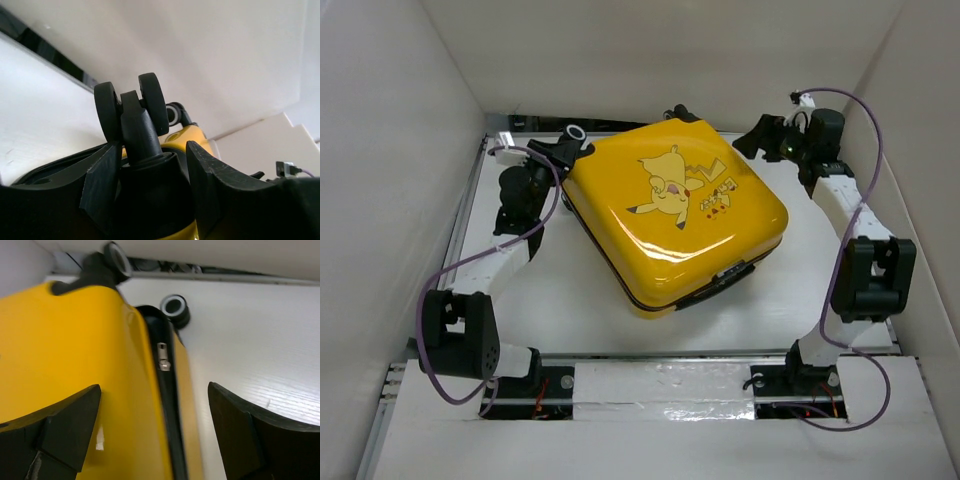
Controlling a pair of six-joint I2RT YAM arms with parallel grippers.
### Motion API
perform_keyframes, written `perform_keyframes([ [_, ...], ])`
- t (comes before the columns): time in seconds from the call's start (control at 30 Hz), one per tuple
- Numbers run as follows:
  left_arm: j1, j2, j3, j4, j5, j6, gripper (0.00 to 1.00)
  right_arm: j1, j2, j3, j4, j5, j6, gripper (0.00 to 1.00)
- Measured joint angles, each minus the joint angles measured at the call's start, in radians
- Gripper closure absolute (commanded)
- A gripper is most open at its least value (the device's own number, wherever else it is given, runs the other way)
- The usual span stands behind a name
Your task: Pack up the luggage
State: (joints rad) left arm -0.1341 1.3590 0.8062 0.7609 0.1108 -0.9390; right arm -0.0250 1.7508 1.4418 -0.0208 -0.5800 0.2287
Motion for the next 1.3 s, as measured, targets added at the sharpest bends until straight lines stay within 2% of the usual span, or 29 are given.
perform_keyframes([
  [0.13, -0.001, 0.002, 0.093, -0.073, 0.033, -0.013, 1.00, -0.013, -0.169, -0.092, 0.068, -0.039, 0.088, 0.09],
  [0.17, 0.002, 0.004, 0.117, -0.092, 0.039, -0.015, 1.00, -0.020, -0.216, -0.120, 0.087, -0.046, 0.105, 0.18],
  [0.23, 0.011, 0.014, 0.169, -0.124, 0.049, -0.024, 1.00, -0.035, -0.334, -0.200, 0.137, -0.053, 0.145, 0.26],
  [0.27, 0.011, 0.019, 0.200, -0.123, 0.065, -0.033, 1.00, -0.039, -0.387, -0.240, 0.165, -0.050, 0.161, 0.57],
  [0.3, 0.010, 0.019, 0.230, -0.118, 0.079, -0.043, 1.00, -0.039, -0.456, -0.298, 0.203, -0.042, 0.169, 0.74],
  [0.33, 0.005, 0.019, 0.257, -0.108, 0.092, -0.045, 1.00, -0.030, -0.530, -0.359, 0.220, -0.039, 0.180, 0.84],
  [0.37, 0.003, 0.015, 0.278, -0.095, 0.101, -0.055, 1.00, -0.014, -0.605, -0.427, 0.245, -0.031, 0.192, 0.98],
  [0.4, 0.002, 0.011, 0.296, -0.084, 0.111, -0.055, 1.00, 0.014, -0.679, -0.496, 0.264, -0.020, 0.196, 1.00],
  [0.53, -0.003, -0.015, 0.305, -0.077, 0.123, -0.055, 1.00, 0.198, -0.926, -0.740, 0.263, 0.035, 0.193, 1.00],
  [0.63, -0.003, -0.040, 0.256, -0.059, 0.122, -0.058, 1.00, 0.311, -1.120, -0.922, 0.188, 0.083, 0.189, 1.00],
  [0.73, -0.003, -0.080, 0.163, -0.051, 0.114, -0.057, 1.00, 0.365, -1.333, -1.059, 0.079, 0.158, 0.195, 0.86],
  [0.77, -0.004, -0.100, 0.124, -0.048, 0.105, -0.052, 1.00, 0.377, -1.399, -1.091, 0.053, 0.181, 0.199, 0.79],
  [0.8, -0.013, -0.123, 0.082, -0.051, 0.091, -0.044, 1.00, 0.390, -1.446, -1.114, 0.029, 0.199, 0.204, 0.66],
  [0.83, -0.023, -0.149, 0.042, -0.057, 0.074, -0.031, 1.00, 0.399, -1.472, -1.130, 0.017, 0.215, 0.209, 0.64],
  [0.9, -0.064, -0.207, -0.034, -0.063, 0.042, 0.000, 1.00, 0.419, -1.466, -1.151, -0.002, 0.241, 0.211, 0.61],
  [1.03, -0.180, -0.348, -0.202, -0.062, -0.011, 0.069, 1.00, 0.451, -1.353, -1.160, -0.047, 0.287, 0.199, 0.58],
  [1.1, -0.217, -0.417, -0.280, -0.077, -0.058, 0.099, 1.00, 0.459, -1.314, -1.161, -0.062, 0.302, 0.193, 0.52],
  [1.2, -0.235, -0.532, -0.406, -0.109, -0.125, 0.127, 1.00, 0.461, -1.307, -1.163, -0.057, 0.314, 0.195, 0.41],
  [1.3, -0.235, -0.640, -0.502, -0.180, -0.166, 0.153, 1.00, 0.467, -1.318, -1.184, -0.032, 0.311, 0.203, 0.38],
])
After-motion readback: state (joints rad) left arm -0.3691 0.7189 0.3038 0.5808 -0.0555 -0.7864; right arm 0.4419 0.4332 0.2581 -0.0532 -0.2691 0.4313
